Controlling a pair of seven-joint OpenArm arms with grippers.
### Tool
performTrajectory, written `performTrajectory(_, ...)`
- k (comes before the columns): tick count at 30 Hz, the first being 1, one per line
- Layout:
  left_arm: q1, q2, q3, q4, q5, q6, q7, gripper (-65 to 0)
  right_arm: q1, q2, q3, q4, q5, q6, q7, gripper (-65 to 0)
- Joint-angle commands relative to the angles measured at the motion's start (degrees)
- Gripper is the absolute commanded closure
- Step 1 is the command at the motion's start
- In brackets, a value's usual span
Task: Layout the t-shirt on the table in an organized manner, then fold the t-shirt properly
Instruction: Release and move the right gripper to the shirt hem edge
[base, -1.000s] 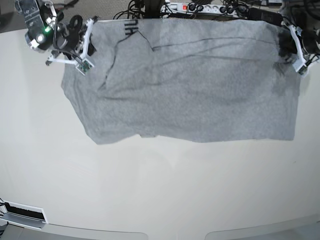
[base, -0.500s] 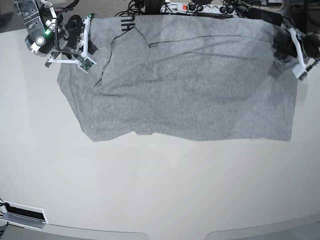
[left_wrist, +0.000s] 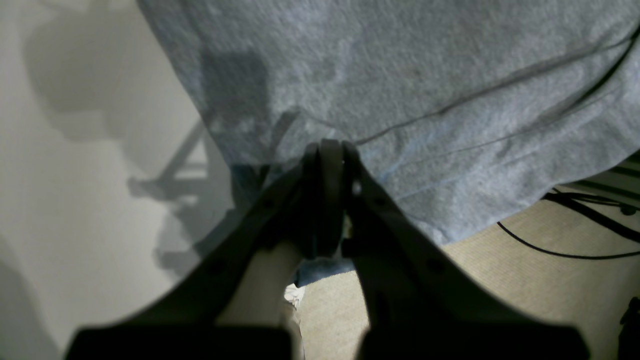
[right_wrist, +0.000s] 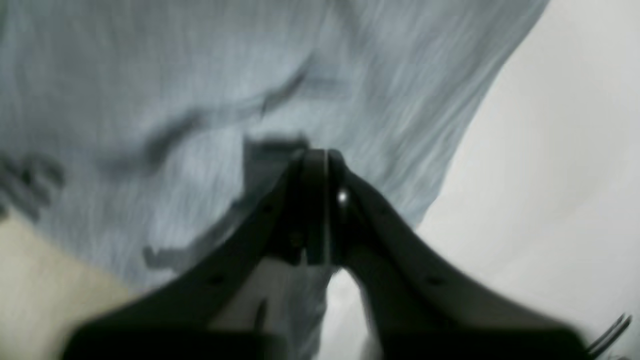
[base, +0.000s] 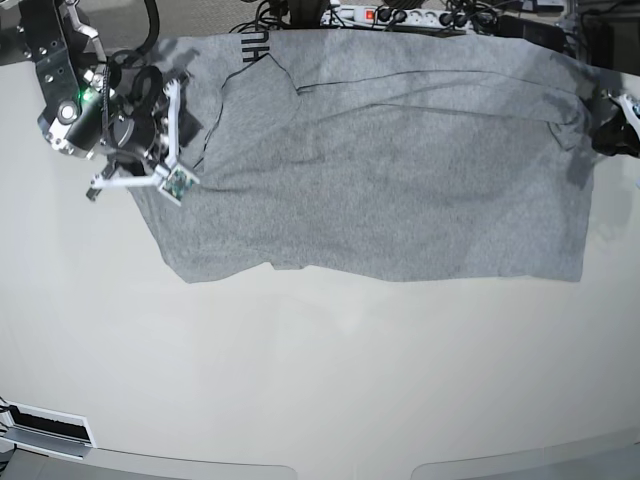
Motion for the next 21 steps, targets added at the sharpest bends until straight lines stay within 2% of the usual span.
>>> performTrajectory(1,-0.2,-1.1,-0.7,0.7,-1.0,-0.3,-0.8,0.0,0.8,0.7,0.3,1.0,-1.2,-1.4,3.2,-16.4)
performTrajectory(3,-0.2,-1.0,-0.7,0.7,-2.3,0.2,-0.8,0.0,1.9,0.6,0.3,0.9,-4.2,-5.6,7.9,-29.8)
performTrajectory(4,-0.2,-1.0,-0.7,0.7,-3.0,1.2,-0.8,0.0,2.9,0.6,0.3,0.8,-5.4,-8.2,8.7,-33.8)
performTrajectory(6,-0.2,-1.0,-0.7,0.7,-3.1,2.5,-0.9,0.0,5.8,0.6,0.3,0.1,-6.9,-12.5,8.6,-35.4)
performTrajectory(8,-0.1,-1.0,-0.7,0.7,-3.1,2.7,-1.0,0.0,9.3,0.6,0.3,-1.8,-6.3,-14.8,7.4,-35.4)
performTrajectory(12,-0.2,-1.0,-0.7,0.3,-3.1,2.7,-0.8,0.0,16.8,-0.5,0.3,-10.4,-0.4,-13.7,7.1,-39.3)
performTrajectory(16,-0.2,-1.0,-0.7,0.3,-3.6,2.7,-1.0,0.0,25.3,-3.1,0.3,-22.9,3.7,-10.7,7.7,-39.3)
performTrajectory(19,-0.1,-1.0,-0.7,0.3,-3.8,2.7,-1.0,0.0,31.6,-4.8,0.3,-33.3,5.3,-10.0,8.1,-39.2)
performTrajectory(21,-0.1,-1.0,-0.7,0.3,-3.7,2.7,-1.0,0.0,35.3,-5.6,0.3,-40.7,7.2,-7.8,8.4,-39.2)
